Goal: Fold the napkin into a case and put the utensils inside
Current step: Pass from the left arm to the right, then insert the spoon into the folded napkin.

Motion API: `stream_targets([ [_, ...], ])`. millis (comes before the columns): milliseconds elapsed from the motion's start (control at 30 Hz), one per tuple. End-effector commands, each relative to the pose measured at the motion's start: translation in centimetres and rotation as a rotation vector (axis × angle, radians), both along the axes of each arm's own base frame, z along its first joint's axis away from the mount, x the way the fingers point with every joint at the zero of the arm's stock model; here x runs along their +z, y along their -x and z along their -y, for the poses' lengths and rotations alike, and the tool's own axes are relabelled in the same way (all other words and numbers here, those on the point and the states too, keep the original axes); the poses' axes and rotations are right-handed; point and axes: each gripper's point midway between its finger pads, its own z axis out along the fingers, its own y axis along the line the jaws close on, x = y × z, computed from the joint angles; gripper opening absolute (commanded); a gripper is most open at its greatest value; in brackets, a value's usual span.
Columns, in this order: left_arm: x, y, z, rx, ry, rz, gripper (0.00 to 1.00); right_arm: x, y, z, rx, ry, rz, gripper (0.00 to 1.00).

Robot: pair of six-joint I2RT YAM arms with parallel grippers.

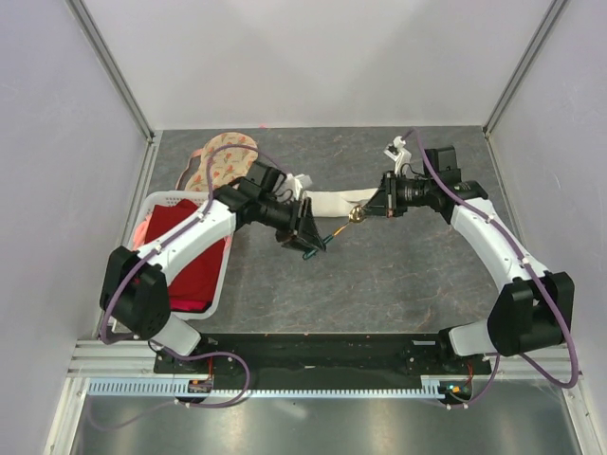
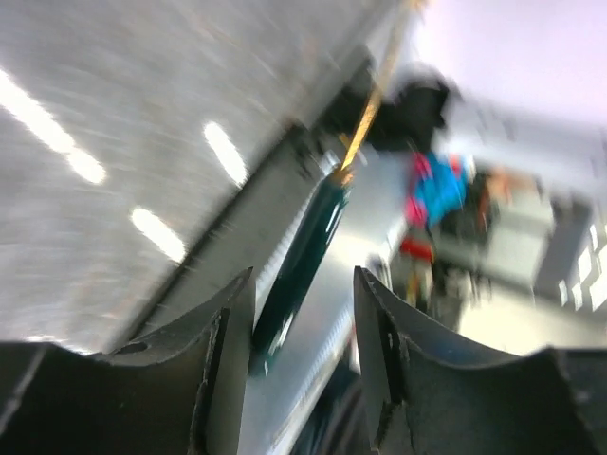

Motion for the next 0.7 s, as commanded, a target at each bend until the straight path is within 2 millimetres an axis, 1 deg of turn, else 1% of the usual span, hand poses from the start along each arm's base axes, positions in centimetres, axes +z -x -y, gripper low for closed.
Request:
stream_targets([
  [0, 1.1, -7.0, -1.8, 0.258, -0.073, 0.092, 0.52, -0.7, -6.0, 2.7, -0.301, 0.025, 0.064, 0.0],
  [33, 1.1, -8.4, -2.5, 0.308, -0.093, 0.102, 0.52, -1.1, -6.7, 3.4, -0.347, 0.047, 0.059, 0.0],
  [67, 0.8, -10.0, -2.8, 0.36, -0.12, 0.107, 0.52, -1.6, -7.9, 5.1, -0.431, 0.081, 0.056, 0.0],
  [100, 0.7, -10.8, -3.0, 0.382, -0.129, 0.106, 0.5, -2.3, -8.5, 6.2, -0.486, 0.096, 0.031, 0.0],
  [133, 0.7, -12.1, -3.1, 0.415, -0.122, 0.112, 0.45, -2.6, -9.2, 7.2, -0.53, 0.107, 0.026, 0.0],
  [167, 0.8, -12.9, -2.9, 0.426, -0.114, 0.115, 0.36, -3.6, -10.3, 9.5, -0.612, 0.137, 0.007, 0.0],
  [200, -0.3, -13.9, -2.6, 0.432, -0.123, 0.094, 0.31, -4.1, -10.8, 10.6, -0.645, 0.154, 0.002, 0.0],
  [233, -0.3, -14.8, -2.2, 0.436, -0.12, 0.092, 0.24, -4.8, -11.8, 12.7, -0.706, 0.178, -0.01, 0.0],
  [267, -2.1, -15.5, -1.9, 0.436, -0.144, 0.053, 0.2, -5.1, -12.3, 13.6, -0.729, 0.19, -0.013, 0.0],
  [300, -2.9, -16.1, -1.7, 0.437, -0.152, 0.039, 0.17, -5.5, -12.7, 14.2, -0.747, 0.197, -0.022, 0.0],
  [333, -2.7, -17.1, -1.3, 0.446, -0.145, 0.05, 0.12, -6.1, -13.5, 15.2, -0.76, 0.208, -0.03, 0.0],
  [367, -4.4, -17.8, -1.0, 0.444, -0.162, 0.023, 0.1, -6.3, -13.9, 15.6, -0.765, 0.213, -0.034, 0.0],
  [400, -4.1, -18.8, -0.5, 0.443, -0.149, 0.044, 0.08, -5.9, -14.8, 16.1, -0.773, 0.207, -0.012, 0.0],
  [433, -4.4, -19.5, -0.4, 0.446, -0.152, 0.052, 0.07, -6.6, -15.3, 16.3, -0.776, 0.213, -0.027, 0.0],
  [467, -5.9, -20.1, -0.1, 0.441, -0.169, 0.035, 0.07, -6.7, -15.7, 16.7, -0.79, 0.22, -0.025, 0.0],
  [500, -6.1, -20.7, -0.1, 0.441, -0.171, 0.046, 0.06, -6.3, -16.5, 17.1, -0.801, 0.216, -0.008, 0.0],
  [533, -6.0, -21.7, 0.0, 0.452, -0.172, 0.065, 0.05, -7.0, -16.9, 17.3, -0.811, 0.224, -0.025, 0.0],
  [567, -6.2, -22.1, 0.0, 0.458, -0.173, 0.064, 0.05, -7.0, -17.3, 17.5, -0.817, 0.223, -0.026, 0.0],
  [600, -7.4, -22.6, -0.2, 0.464, -0.189, 0.049, 0.05, -6.7, -17.9, 17.5, -0.816, 0.206, -0.013, 0.0],
  [633, -7.4, -23.3, -0.2, 0.473, -0.188, 0.06, 0.04, -7.4, -18.3, 17.5, -0.817, 0.201, -0.034, 0.0],
  [667, -7.8, -23.6, -0.1, 0.473, -0.19, 0.056, 0.04, -7.7, -18.5, 17.5, -0.818, 0.199, -0.042, 0.0],
])
